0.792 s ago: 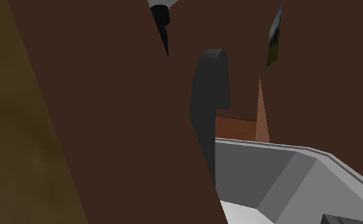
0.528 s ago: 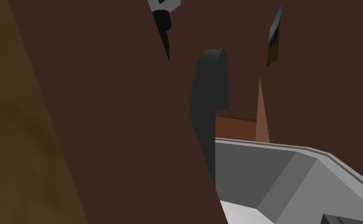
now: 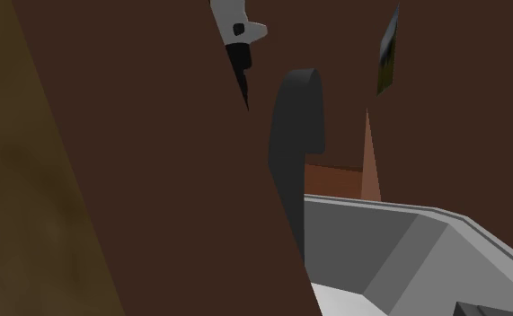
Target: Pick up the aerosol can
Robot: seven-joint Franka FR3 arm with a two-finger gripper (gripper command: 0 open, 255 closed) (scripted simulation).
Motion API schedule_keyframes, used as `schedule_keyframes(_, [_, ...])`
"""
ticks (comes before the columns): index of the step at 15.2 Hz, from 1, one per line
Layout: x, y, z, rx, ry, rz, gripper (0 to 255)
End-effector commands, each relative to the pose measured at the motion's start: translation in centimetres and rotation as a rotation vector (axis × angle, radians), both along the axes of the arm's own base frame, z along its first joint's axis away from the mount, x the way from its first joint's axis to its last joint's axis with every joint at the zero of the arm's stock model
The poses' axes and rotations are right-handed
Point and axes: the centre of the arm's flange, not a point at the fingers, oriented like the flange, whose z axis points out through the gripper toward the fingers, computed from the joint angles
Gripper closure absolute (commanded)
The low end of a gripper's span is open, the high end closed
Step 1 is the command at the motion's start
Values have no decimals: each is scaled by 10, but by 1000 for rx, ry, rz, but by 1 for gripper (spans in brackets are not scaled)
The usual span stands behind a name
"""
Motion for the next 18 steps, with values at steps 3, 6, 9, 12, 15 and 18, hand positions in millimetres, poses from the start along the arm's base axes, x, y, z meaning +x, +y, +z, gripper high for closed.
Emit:
schedule_keyframes(3, [11,-31,-46,37,-8,11,0])
schedule_keyframes(6, [21,-51,-81,65,-12,19,0])
schedule_keyframes(9, [33,-70,-117,93,-17,27,0])
schedule_keyframes(12, [44,-88,-153,121,-21,35,0])
schedule_keyframes(15, [56,-104,-190,150,-26,43,0])
schedule_keyframes(18, [68,-120,-227,178,-30,50,0])
